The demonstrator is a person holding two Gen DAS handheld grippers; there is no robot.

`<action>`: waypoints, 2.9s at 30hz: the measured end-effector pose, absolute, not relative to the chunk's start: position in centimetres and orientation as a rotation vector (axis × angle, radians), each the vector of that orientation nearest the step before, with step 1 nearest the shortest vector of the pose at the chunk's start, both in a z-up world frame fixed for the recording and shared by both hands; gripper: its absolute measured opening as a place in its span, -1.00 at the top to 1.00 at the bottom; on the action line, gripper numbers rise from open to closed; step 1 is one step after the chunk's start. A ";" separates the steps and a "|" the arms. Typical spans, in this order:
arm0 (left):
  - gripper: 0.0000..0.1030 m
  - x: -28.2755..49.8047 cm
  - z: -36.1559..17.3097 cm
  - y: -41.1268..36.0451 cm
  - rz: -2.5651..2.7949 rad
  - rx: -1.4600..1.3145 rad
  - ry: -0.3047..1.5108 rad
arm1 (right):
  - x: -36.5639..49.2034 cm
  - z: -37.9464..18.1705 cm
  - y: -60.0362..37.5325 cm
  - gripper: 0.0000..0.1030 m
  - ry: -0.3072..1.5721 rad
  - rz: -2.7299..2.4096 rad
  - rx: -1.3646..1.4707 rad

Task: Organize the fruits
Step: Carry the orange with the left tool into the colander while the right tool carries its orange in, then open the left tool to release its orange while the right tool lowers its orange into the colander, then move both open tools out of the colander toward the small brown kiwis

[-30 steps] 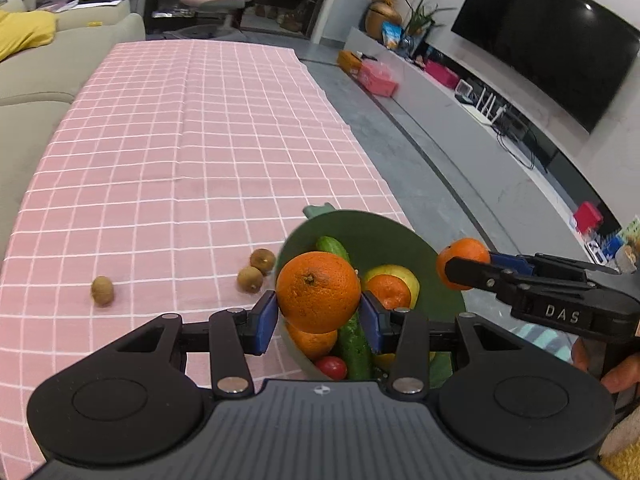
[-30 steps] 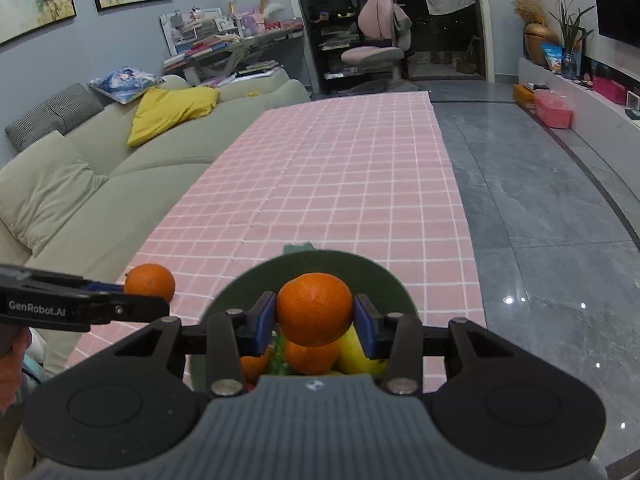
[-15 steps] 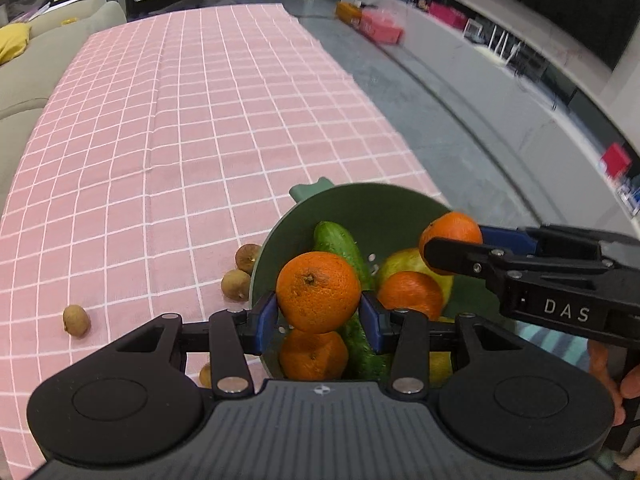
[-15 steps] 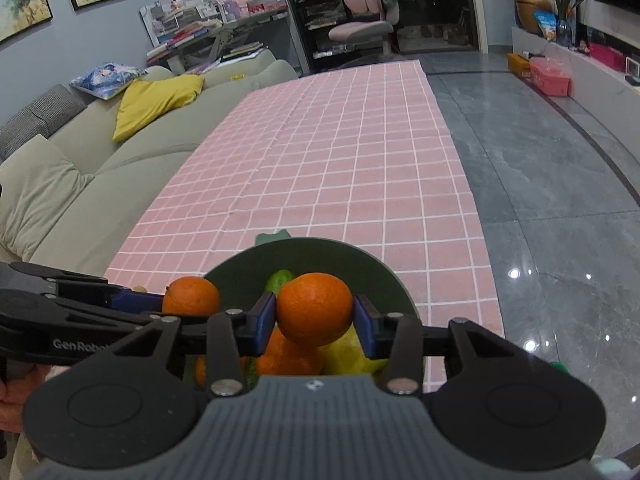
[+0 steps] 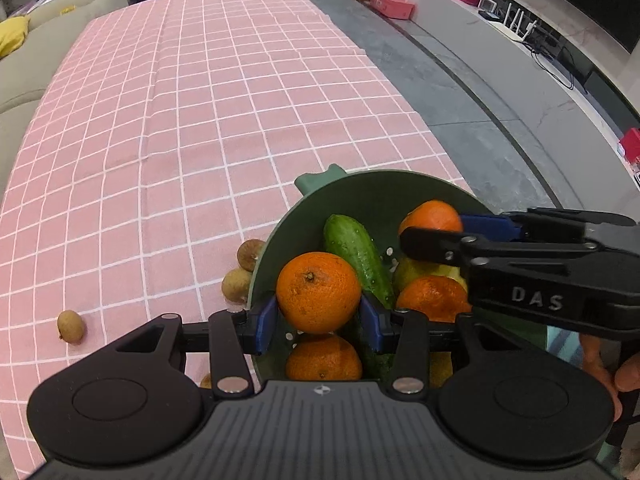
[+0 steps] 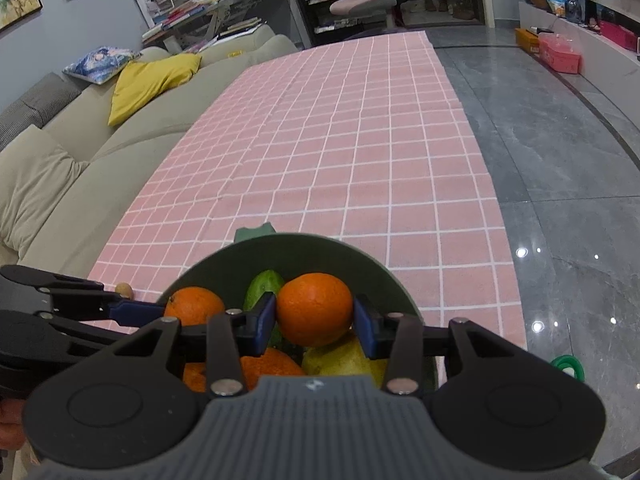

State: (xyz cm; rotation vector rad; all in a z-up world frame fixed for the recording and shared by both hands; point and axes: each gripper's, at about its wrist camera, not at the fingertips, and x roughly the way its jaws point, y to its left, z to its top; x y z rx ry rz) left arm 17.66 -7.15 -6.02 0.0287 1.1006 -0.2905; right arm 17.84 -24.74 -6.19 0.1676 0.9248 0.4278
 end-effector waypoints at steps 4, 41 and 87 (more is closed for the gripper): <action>0.02 17.6 -5.9 -7.3 -0.306 0.041 1.096 | 18.2 -6.4 -24.6 0.24 0.929 0.435 0.160; -0.12 14.7 -0.9 -0.5 -0.169 -0.099 0.962 | 18.7 -4.5 -24.2 0.20 0.950 0.464 0.082; 0.04 8.4 -3.7 7.8 0.001 -0.039 1.008 | 6.3 -5.5 -5.1 0.43 0.773 0.672 -0.569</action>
